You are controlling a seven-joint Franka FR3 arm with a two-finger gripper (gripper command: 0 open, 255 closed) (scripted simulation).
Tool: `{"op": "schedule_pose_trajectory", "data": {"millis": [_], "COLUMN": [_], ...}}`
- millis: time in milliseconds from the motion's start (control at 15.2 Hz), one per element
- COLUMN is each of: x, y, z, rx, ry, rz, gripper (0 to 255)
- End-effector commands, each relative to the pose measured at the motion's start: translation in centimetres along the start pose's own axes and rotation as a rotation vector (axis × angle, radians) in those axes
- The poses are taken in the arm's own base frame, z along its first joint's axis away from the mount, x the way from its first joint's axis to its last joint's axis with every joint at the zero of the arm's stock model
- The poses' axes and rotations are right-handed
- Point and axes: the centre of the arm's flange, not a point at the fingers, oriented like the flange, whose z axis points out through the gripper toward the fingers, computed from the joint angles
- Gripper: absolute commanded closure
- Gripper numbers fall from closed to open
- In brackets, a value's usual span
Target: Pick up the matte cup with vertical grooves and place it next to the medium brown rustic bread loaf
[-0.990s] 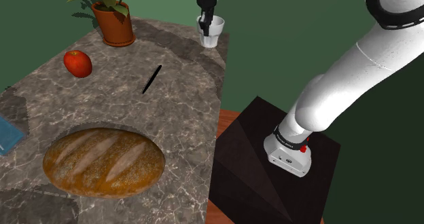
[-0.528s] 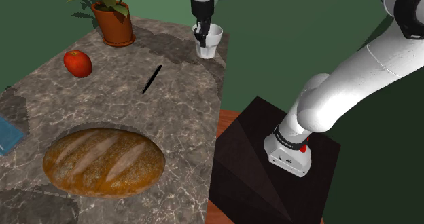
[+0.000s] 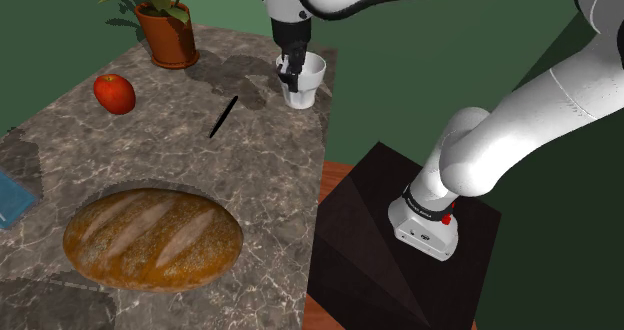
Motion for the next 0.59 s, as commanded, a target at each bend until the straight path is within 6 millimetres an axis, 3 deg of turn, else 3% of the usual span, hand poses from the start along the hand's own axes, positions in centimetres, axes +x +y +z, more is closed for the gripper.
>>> {"op": "schedule_pose_trajectory", "data": {"millis": [0, 528], "x": [-0.3, -2.0], "y": [-2.6, -12.9], "z": [-0.9, -2.6], "rx": [0.0, 0.0], "ry": [0.0, 0.0], "rz": [0.001, 0.001], "gripper": [255, 255]}}
